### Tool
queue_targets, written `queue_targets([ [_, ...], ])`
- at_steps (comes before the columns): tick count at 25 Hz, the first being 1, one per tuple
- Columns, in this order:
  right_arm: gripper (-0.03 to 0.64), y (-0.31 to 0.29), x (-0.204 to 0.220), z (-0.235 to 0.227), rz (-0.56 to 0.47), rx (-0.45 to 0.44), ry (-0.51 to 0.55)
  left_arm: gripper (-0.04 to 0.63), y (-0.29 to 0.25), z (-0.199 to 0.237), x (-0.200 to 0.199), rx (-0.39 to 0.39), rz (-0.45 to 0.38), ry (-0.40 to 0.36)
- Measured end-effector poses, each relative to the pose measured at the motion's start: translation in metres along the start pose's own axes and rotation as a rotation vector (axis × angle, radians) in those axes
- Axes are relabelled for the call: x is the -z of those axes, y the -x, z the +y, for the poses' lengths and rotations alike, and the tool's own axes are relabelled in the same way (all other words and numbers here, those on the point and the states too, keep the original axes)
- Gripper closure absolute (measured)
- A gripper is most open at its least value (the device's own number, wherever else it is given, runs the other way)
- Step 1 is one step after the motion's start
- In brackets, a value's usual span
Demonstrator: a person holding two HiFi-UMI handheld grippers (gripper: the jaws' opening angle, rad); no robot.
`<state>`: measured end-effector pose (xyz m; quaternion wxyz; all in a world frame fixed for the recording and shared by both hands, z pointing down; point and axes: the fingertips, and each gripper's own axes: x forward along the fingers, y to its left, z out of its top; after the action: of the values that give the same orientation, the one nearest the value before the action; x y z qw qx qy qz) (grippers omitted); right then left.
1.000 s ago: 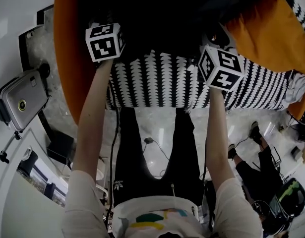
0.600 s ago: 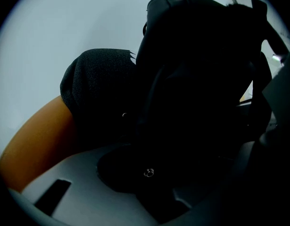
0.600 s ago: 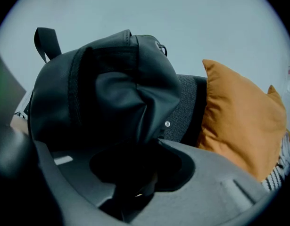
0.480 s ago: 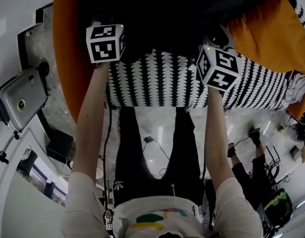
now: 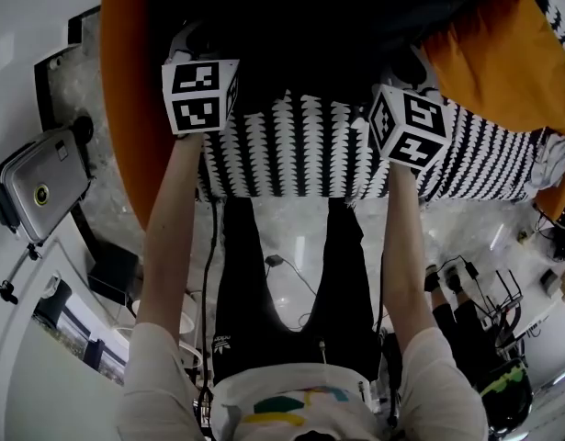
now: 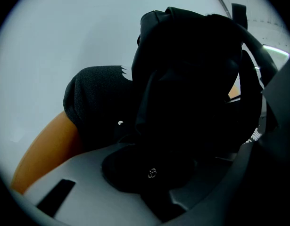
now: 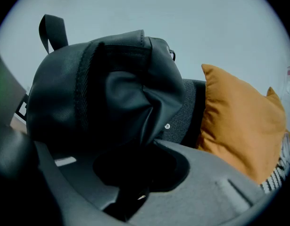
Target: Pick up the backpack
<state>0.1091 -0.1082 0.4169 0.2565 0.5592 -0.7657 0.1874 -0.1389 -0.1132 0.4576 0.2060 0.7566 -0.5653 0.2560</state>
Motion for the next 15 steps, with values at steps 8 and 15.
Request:
queue_targets([
  [8, 0.552, 0.034, -0.032, 0.003, -0.068, 0.008, 0.035, 0.538, 0.035, -0.004, -0.033, -0.024, -0.069, -0.012],
  [15, 0.554, 0.065, -0.085, -0.020, -0.136, 0.037, 0.025, 0.540, 0.060, -0.017, -0.100, -0.036, -0.151, -0.034],
])
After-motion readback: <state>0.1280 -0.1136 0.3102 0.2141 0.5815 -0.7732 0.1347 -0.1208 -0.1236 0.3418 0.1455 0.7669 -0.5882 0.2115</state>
